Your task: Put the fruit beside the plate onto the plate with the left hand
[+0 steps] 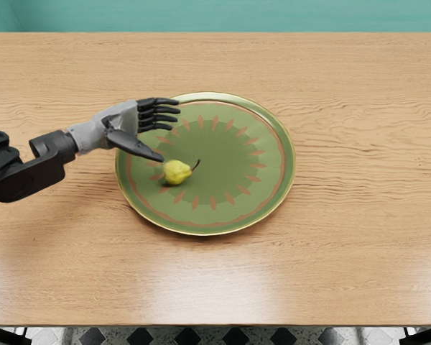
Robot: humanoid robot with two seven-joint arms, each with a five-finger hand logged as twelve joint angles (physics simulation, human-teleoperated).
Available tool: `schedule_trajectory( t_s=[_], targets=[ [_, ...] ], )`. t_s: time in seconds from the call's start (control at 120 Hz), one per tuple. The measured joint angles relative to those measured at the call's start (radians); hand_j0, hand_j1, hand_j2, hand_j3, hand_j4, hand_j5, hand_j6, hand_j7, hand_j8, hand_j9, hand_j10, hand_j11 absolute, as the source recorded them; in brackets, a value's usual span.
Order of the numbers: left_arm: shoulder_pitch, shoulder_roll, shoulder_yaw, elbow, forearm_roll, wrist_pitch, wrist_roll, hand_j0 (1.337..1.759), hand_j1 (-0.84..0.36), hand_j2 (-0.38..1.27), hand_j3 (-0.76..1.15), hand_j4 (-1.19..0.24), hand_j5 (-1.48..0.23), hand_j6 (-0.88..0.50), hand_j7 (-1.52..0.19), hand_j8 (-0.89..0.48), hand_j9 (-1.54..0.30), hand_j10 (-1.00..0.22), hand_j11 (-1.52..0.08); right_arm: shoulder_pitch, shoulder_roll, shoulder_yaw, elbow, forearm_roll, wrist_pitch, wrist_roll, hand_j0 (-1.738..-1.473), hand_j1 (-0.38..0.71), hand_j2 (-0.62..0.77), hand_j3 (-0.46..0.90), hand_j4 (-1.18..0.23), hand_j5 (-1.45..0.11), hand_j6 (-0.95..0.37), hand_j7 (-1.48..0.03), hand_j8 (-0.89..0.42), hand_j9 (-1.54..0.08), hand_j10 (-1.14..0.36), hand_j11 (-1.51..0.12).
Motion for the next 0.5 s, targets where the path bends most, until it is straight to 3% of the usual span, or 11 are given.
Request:
schedule_trajectory(
  t_s=[0.183,0.5],
  targets=[
    [-0.046,0.047,0.001,-0.008,-0.001,-0.061,0.0,1.658,0.24,0.02,0.0,-0.1,-0.12,-0.1,-0.12,-0.1,-0.12,-0.09,-0.12,0.0,0.0,0.0,0.0,0.0,0.0,0.0,-1.658,-0.35,0.0,0.0,0.0,0.0,0.0,0.0,0.0,0.0,0.0,0.0],
    [-0.008,0.289,0.002,-0.01,0.001,-0.1,-0.001,1.658,0.33,0.01,0.0,-0.02,-0.03,-0.02,-0.03,-0.02,-0.03,-0.02,-0.03,0.0,0.0,0.0,0.0,0.0,0.0,0.0,-1.658,-0.35,0.0,0.0,0.0,0.0,0.0,0.0,0.0,0.0,0.0,0.0]
  ],
)
